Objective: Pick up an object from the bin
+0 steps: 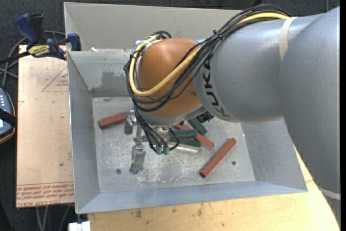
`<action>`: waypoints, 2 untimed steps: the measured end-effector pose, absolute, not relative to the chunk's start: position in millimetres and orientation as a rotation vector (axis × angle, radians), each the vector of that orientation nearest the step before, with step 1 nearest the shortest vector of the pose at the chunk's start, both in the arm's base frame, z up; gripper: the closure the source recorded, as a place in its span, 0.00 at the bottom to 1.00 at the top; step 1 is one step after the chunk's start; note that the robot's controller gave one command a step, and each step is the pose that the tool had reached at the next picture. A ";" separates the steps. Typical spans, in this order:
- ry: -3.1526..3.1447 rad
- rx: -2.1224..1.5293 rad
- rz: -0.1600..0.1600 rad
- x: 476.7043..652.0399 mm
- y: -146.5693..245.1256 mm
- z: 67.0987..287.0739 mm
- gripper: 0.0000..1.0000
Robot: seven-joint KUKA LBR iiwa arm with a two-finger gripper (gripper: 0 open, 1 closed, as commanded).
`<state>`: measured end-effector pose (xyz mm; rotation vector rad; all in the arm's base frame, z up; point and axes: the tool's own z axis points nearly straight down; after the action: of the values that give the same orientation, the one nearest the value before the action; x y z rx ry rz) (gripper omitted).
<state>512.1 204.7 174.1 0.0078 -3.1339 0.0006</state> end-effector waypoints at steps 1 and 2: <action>-3.134 0.300 -0.004 605.9 172.0 68.6 0.00; -3.126 0.375 -0.003 613.3 174.6 101.9 0.00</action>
Offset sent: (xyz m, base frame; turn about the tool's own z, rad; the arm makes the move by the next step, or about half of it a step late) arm 0.0915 -0.0321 -0.1041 -0.1894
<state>613.3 174.6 101.9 0.3752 -3.1257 -0.0026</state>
